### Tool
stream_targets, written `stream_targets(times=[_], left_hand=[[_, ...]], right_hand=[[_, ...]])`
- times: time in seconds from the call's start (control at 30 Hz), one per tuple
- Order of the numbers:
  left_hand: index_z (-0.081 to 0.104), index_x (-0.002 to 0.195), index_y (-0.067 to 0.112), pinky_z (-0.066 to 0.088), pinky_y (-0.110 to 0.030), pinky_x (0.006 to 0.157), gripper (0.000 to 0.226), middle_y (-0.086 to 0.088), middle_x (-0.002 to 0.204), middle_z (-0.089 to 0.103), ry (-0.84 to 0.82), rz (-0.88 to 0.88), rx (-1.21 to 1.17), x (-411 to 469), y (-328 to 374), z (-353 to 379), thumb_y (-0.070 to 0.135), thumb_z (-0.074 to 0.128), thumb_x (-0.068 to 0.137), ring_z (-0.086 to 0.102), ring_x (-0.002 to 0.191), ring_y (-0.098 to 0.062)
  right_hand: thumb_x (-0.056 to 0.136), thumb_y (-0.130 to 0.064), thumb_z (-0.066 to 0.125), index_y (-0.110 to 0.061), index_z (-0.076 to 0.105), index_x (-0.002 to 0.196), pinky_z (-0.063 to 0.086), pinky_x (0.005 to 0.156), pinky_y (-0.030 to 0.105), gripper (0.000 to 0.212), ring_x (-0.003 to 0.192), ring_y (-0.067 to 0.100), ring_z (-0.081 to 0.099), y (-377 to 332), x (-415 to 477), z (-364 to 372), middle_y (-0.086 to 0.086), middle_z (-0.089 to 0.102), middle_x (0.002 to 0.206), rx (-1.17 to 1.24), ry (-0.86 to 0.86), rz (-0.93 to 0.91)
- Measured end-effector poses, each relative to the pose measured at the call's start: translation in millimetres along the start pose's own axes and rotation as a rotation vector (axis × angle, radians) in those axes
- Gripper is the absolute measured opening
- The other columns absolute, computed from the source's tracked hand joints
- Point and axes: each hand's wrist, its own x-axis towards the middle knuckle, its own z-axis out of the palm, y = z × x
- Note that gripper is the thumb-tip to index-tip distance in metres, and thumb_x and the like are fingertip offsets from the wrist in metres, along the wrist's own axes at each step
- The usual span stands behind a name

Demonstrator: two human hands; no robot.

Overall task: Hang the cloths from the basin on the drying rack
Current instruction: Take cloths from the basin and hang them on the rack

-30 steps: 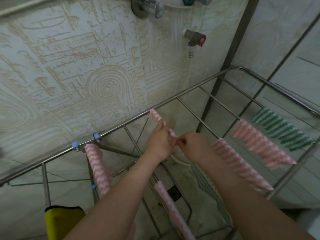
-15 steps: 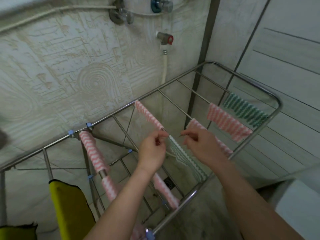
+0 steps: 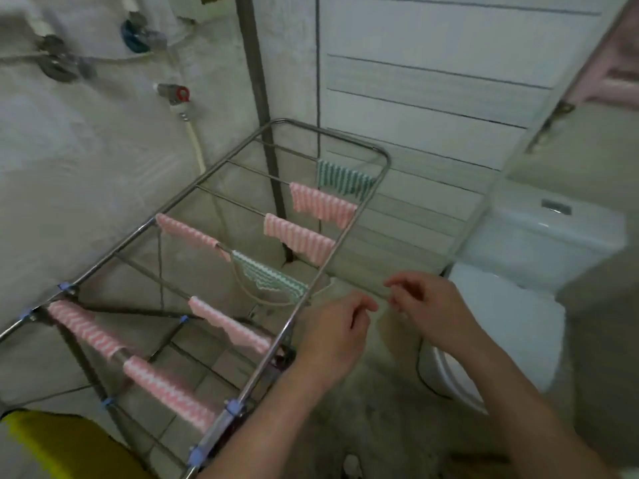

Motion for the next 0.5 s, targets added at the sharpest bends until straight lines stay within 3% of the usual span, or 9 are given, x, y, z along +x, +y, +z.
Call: stream_targets(times=[0.07, 0.13, 0.23, 0.33, 0.5], left_hand=[[0.067, 0.104, 0.02, 0.046, -0.032, 0.076, 0.038, -0.006, 0.094, 0.068, -0.12, 0.102, 0.065, -8, 7, 20, 0.026, 0.035, 0.085, 0.06, 0.085, -0.023], [0.062, 0.112, 0.021, 0.044, -0.032, 0.08, 0.044, -0.008, 0.103, 0.062, -0.264, 0.193, 0.127, -19, 12, 42, 0.028, 0.03, 0.082, 0.057, 0.093, -0.025], [0.053, 0.124, 0.023, 0.042, -0.028, 0.083, 0.044, -0.003, 0.118, 0.051, -0.423, 0.273, 0.239, -35, 19, 81, 0.009, 0.047, 0.083, 0.054, 0.104, -0.022], [0.048, 0.131, 0.025, 0.044, -0.032, 0.096, 0.05, 0.0, 0.131, 0.049, -0.563, 0.346, 0.257, -54, 30, 124, 0.005, 0.048, 0.085, 0.048, 0.116, -0.019], [0.03, 0.143, 0.028, 0.044, -0.031, 0.086, 0.06, -0.003, 0.142, 0.043, -0.748, 0.474, 0.3, -82, 62, 197, 0.008, 0.049, 0.089, 0.051, 0.116, -0.023]], right_hand=[[0.092, -0.02, 0.057, -0.025, 0.07, 0.1, 0.044, 0.07, 0.013, 0.016, 0.08, 0.004, 0.063, 20, -26, -10, -0.012, 0.068, 0.085, -0.09, 0.051, 0.057], [0.092, -0.02, 0.056, -0.023, 0.07, 0.106, 0.042, 0.077, 0.017, 0.02, 0.089, 0.009, 0.063, 42, -53, -18, -0.008, 0.069, 0.095, -0.157, 0.095, 0.133], [0.093, -0.021, 0.055, -0.02, 0.066, 0.115, 0.043, 0.085, 0.022, 0.025, 0.1, 0.015, 0.063, 77, -97, -27, -0.003, 0.069, 0.108, -0.179, 0.15, 0.269], [0.092, -0.021, 0.056, -0.023, 0.059, 0.124, 0.046, 0.094, 0.031, 0.032, 0.109, 0.02, 0.061, 116, -143, -40, 0.001, 0.066, 0.119, -0.162, 0.2, 0.445], [0.09, -0.015, 0.059, -0.02, 0.049, 0.136, 0.045, 0.094, 0.035, 0.047, 0.116, 0.03, 0.058, 185, -220, -68, 0.012, 0.061, 0.128, -0.11, 0.29, 0.643]])
